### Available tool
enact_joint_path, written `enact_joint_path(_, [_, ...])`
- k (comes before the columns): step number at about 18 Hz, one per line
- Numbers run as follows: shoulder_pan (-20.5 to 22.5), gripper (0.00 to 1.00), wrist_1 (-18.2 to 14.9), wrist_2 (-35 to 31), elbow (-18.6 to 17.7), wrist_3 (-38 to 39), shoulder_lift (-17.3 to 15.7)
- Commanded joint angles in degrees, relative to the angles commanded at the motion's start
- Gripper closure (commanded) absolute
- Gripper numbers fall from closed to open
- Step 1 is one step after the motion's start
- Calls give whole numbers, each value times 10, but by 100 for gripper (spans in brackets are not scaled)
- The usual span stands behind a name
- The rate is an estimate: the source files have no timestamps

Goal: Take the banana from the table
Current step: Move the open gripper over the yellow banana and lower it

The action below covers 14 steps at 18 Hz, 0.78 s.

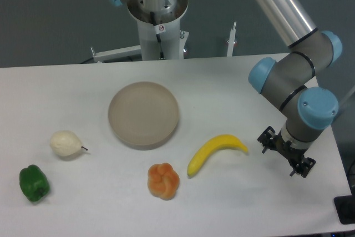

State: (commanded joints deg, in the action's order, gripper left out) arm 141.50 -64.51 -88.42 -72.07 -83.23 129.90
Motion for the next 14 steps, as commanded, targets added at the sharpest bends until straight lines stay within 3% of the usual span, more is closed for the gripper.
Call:
enact_joint_path(4, [-4, 0, -1, -3, -4, 0, -5])
enact_joint_path(7, [-17, 0, 7, -1, -67, 7, -33])
enact_joint_path(11, [-21, 0, 11, 6, -106, 8, -66])
enact_joint_path(14, [-50, 0, 11, 5, -115, 35, -69])
